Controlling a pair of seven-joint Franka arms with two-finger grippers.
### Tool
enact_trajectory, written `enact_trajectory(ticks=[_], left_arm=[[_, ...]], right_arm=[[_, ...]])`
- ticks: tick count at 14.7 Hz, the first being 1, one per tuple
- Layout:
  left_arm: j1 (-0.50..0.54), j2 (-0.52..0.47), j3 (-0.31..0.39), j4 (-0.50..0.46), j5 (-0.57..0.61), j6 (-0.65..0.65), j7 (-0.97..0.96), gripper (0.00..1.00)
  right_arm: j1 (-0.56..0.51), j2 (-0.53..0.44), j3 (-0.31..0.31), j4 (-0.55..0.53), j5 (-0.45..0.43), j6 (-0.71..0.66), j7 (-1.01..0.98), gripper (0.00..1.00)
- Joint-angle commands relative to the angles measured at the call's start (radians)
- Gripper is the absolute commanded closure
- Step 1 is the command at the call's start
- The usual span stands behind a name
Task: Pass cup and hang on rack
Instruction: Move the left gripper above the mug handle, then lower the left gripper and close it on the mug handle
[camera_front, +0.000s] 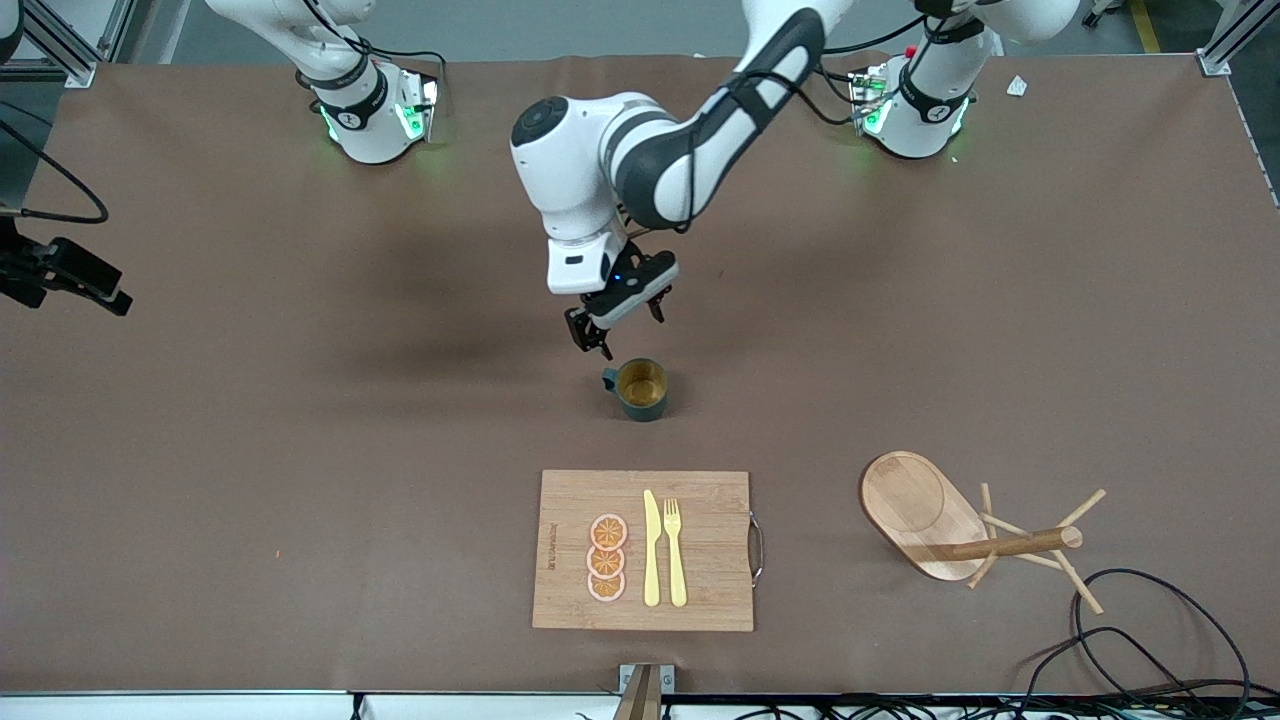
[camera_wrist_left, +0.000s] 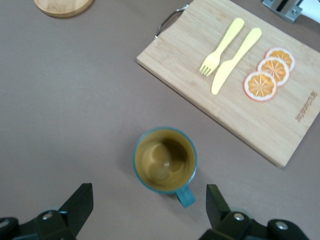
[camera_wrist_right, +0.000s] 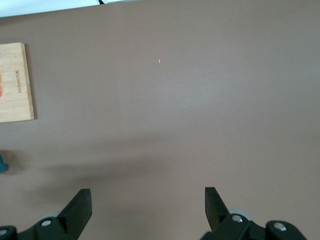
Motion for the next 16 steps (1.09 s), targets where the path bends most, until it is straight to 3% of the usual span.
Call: enact_trajectory(ticks=[1,5,16], left_arm=[[-0.063,0.087,0.055,0.045,0.061,0.076,-0.011,0.01],[-0.100,0.187,0.116,0.117,0.065,0.127,-0.011,0.02],[-0.116,0.253,0.161,0.137,0.064,0.147,-0.114,0.02]], right_arm=[[-0.016,-0.018,0.015,0.028,-0.010,-0.032,-0.016,0.00],[-0.016,-0.018,0.015,0.027,-0.009,-0.041,-0.018,0.00],[-0.012,-0.017,0.017,0.022,-0.009,-0.045,-0.019,0.00]])
